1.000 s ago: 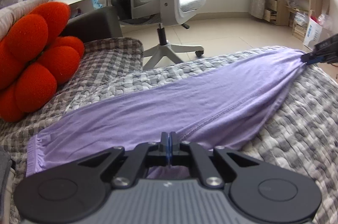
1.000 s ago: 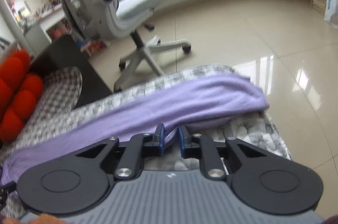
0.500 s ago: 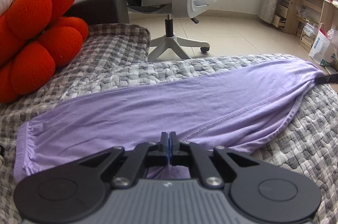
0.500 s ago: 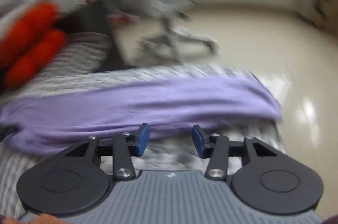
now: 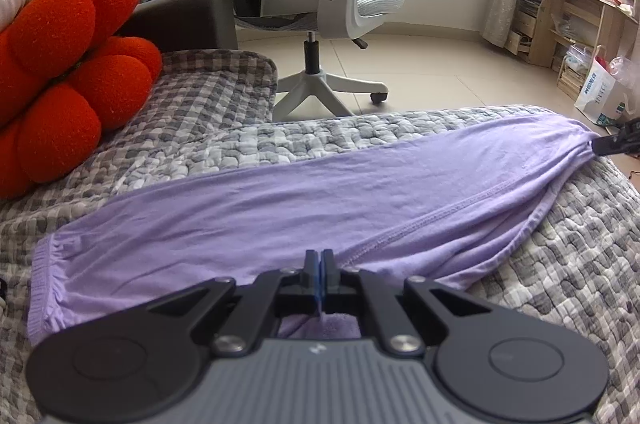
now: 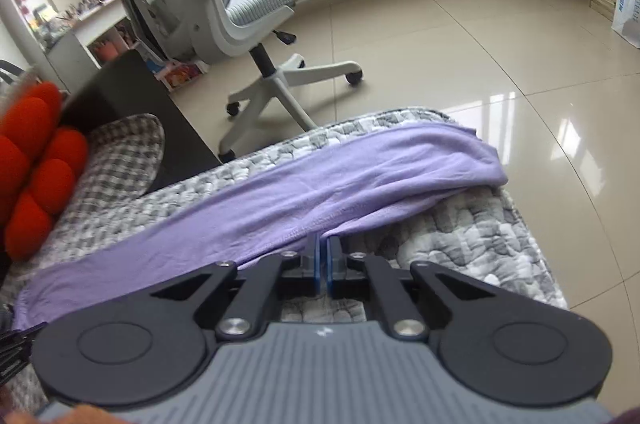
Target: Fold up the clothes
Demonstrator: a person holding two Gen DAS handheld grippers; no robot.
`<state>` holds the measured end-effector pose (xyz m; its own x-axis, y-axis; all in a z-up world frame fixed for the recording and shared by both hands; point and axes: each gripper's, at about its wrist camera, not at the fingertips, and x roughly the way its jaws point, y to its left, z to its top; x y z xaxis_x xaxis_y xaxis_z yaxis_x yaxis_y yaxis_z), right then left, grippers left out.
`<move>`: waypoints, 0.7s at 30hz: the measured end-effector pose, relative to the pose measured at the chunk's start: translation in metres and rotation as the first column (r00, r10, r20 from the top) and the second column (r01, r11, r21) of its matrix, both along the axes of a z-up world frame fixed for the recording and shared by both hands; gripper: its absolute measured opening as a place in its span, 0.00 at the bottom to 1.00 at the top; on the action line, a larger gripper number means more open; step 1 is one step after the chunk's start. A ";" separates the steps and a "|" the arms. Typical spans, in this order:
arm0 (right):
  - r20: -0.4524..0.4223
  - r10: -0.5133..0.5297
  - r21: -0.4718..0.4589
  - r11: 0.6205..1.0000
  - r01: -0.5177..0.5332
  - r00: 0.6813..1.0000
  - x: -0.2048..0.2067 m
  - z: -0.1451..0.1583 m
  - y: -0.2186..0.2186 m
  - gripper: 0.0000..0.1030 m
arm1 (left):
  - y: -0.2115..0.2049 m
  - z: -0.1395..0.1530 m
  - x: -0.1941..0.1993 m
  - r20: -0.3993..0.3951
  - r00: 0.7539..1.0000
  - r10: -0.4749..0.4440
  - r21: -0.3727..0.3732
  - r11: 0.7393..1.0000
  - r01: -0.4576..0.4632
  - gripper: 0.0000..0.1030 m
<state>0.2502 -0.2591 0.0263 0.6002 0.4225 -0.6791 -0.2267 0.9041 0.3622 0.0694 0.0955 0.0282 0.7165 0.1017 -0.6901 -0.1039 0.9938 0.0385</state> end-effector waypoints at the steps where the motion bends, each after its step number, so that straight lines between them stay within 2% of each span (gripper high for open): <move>1: 0.001 0.006 0.007 1.000 -0.006 1.000 -0.001 0.001 -0.004 0.03 | 0.000 0.001 -0.002 0.000 1.000 -0.005 -0.001 1.000 0.005 0.01; 10: -0.010 0.068 -0.018 0.997 -0.068 0.998 -0.004 -0.004 -0.013 0.04 | 0.002 0.005 -0.021 0.001 0.998 -0.056 -0.042 0.998 0.056 0.01; 13: -0.005 0.090 -0.046 0.995 -0.090 0.996 -0.007 -0.003 -0.014 0.03 | -0.007 0.008 -0.028 0.021 0.994 -0.103 -0.039 0.994 0.104 0.01; 16: 0.004 0.067 -0.047 0.997 -0.067 0.998 -0.007 -0.001 -0.024 0.03 | -0.017 0.010 -0.037 0.029 0.986 -0.164 -0.043 0.985 0.165 0.01; 19: 0.033 0.109 -0.034 0.994 -0.107 0.994 -0.012 0.002 -0.023 0.14 | -0.025 0.009 -0.041 0.019 0.975 -0.220 -0.028 0.975 0.220 0.01; 21: 0.034 0.150 -0.039 0.988 -0.148 0.988 -0.016 0.001 -0.012 0.16 | -0.029 0.008 -0.041 0.012 0.969 -0.248 -0.019 0.969 0.248 0.01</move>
